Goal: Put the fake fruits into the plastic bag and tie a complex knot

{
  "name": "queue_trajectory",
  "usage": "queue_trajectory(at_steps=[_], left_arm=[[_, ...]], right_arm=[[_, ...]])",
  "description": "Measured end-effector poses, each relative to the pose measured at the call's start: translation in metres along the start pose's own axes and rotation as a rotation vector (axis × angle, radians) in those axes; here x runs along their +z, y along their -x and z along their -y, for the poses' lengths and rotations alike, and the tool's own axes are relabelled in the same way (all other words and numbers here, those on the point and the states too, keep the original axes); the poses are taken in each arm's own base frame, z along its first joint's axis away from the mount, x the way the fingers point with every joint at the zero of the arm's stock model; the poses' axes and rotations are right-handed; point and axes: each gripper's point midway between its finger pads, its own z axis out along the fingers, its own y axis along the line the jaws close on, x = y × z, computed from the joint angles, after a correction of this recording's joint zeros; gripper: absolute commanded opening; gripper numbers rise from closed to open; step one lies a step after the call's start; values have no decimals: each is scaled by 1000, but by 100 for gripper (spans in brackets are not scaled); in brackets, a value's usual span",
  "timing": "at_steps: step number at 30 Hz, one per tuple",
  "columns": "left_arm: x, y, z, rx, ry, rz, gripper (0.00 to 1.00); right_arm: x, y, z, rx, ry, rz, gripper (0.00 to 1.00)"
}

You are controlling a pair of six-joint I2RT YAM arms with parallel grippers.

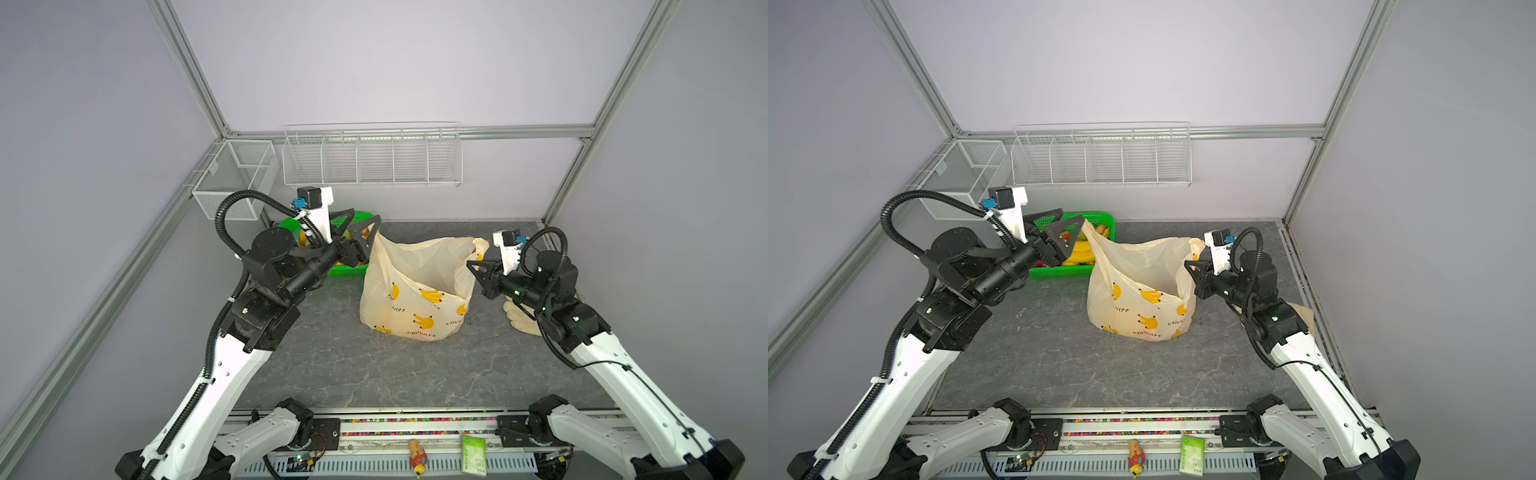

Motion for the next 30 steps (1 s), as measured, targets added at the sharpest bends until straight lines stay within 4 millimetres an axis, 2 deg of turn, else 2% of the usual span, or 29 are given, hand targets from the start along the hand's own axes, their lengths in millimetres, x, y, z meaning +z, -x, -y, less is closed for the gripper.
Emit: queue_trajectory(at_steps=[4, 6, 11, 14, 20, 25, 30], left_arm=[[35, -12, 45, -14, -147, -64, 70], [58, -25, 59, -32, -199, -114, 70], [118, -72, 71, -71, -269, -267, 71], [143, -99, 72, -88, -294, -349, 72], [175, -132, 81, -108, -371, -458, 71], [186, -151, 89, -129, -430, -519, 68], [189, -166, 95, -130, -469, -565, 59]], right_arm=[[2, 1, 3, -18, -10, 17, 8], [3, -1, 5, -21, -17, 17, 8], [5, -7, 8, -24, -26, 13, 8], [5, -9, 9, -28, -32, 15, 8], [3, -6, 9, -38, -36, 28, 8], [3, -6, 10, -43, -41, 29, 8], [3, -5, 10, -52, -45, 29, 8]])
